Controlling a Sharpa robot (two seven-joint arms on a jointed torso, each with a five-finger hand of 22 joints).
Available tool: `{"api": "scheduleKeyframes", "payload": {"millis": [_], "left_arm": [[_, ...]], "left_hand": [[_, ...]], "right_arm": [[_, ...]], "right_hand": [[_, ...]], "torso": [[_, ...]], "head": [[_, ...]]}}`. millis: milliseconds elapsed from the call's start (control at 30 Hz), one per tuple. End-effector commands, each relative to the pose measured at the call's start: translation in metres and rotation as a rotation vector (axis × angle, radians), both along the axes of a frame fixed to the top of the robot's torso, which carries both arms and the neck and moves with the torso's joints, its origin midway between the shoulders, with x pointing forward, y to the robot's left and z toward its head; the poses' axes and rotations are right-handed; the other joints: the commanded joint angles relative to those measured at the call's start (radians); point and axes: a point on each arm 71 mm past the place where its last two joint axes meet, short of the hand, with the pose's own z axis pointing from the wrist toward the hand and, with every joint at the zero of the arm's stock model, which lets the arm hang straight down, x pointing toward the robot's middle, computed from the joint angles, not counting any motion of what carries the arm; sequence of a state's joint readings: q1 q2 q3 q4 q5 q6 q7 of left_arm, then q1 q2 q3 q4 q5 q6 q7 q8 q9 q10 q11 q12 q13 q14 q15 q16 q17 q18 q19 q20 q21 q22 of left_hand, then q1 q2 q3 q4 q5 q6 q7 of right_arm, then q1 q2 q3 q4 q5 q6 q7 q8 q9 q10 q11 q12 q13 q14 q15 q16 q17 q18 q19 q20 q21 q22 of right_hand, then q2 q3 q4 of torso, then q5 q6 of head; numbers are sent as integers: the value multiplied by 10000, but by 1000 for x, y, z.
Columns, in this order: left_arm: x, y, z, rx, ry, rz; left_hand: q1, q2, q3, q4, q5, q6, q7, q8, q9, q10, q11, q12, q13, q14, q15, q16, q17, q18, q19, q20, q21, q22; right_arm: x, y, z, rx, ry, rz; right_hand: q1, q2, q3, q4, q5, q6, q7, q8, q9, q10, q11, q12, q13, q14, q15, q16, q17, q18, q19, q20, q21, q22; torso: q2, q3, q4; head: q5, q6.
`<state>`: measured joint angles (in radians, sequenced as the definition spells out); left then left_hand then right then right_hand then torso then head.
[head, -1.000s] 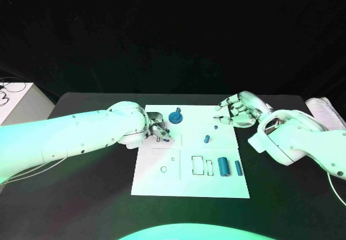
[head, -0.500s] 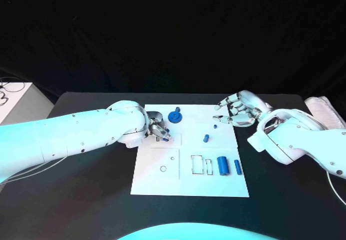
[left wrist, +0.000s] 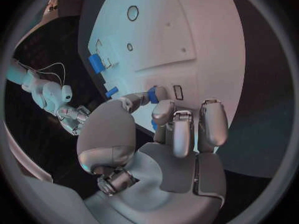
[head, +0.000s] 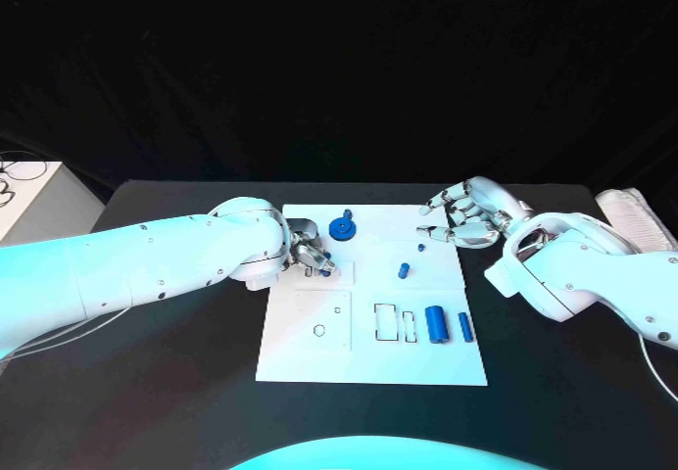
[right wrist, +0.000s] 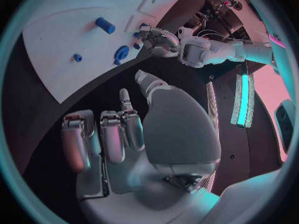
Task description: Assemble the parts on the task board
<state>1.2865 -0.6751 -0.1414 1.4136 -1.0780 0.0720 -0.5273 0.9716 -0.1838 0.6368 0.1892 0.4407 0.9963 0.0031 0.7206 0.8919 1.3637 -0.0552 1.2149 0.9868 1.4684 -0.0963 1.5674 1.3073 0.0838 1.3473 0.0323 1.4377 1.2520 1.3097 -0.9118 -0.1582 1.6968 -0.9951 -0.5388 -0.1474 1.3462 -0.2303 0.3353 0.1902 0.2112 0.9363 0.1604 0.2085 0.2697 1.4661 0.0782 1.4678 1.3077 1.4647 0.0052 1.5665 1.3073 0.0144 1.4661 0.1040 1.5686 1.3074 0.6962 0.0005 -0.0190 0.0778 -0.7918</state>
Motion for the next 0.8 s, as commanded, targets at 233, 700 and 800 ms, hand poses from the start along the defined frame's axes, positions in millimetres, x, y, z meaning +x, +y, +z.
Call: {"api": "scheduleKeyframes", "payload": {"millis": [233, 700, 800], "left_arm": [[-5, -2, -7, 168, 438, -185], [-5, 0, -7, 169, 425, -149], [-5, 0, -7, 164, 415, -149]], "left_hand": [[-100, -68, -352, 173, -51, 43, 8, -72, -20, 16, -37, 46, 24, 1024, -69, 34, 2635, -143, 64, -26, -31, 15], [124, -233, -1402, 762, -221, 82, -1, -133, -58, 11, -43, 43, 40, 1024, -77, 34, 2635, -142, 70, -38, -53, 19], [288, -210, -1803, 1002, -1054, 107, 3, -168, -83, 13, -41, 43, 49, 1024, -73, 34, 2635, -142, 76, -38, -61, 26]], "right_arm": [[-1, 2, 0, -50, 20, 177], [-1, 2, 0, -48, 0, 190], [-1, 2, 0, -51, -7, 191]], "right_hand": [[-83, -22, -7, 75, 22, -56, -15, 25, 9, 57, -15, -34, 1757, 1038, -12, 8, 2551, -144, 1047, 42, 22, 2634], [-83, -22, -7, 75, 22, -56, -15, 25, 9, 57, -15, -34, 1757, 1038, -12, 8, 2551, -144, 1047, 42, 22, 2634], [-83, -22, -7, 75, 22, -56, -15, 25, 9, 57, -15, -34, 1757, 1038, -12, 8, 2551, -144, 1047, 42, 22, 2634]], "torso": [[-3, -4, 2], [-9, 4, 2], [-13, -1, 2]], "head": [[-14, -22], [-3, -16], [1, -40]]}}
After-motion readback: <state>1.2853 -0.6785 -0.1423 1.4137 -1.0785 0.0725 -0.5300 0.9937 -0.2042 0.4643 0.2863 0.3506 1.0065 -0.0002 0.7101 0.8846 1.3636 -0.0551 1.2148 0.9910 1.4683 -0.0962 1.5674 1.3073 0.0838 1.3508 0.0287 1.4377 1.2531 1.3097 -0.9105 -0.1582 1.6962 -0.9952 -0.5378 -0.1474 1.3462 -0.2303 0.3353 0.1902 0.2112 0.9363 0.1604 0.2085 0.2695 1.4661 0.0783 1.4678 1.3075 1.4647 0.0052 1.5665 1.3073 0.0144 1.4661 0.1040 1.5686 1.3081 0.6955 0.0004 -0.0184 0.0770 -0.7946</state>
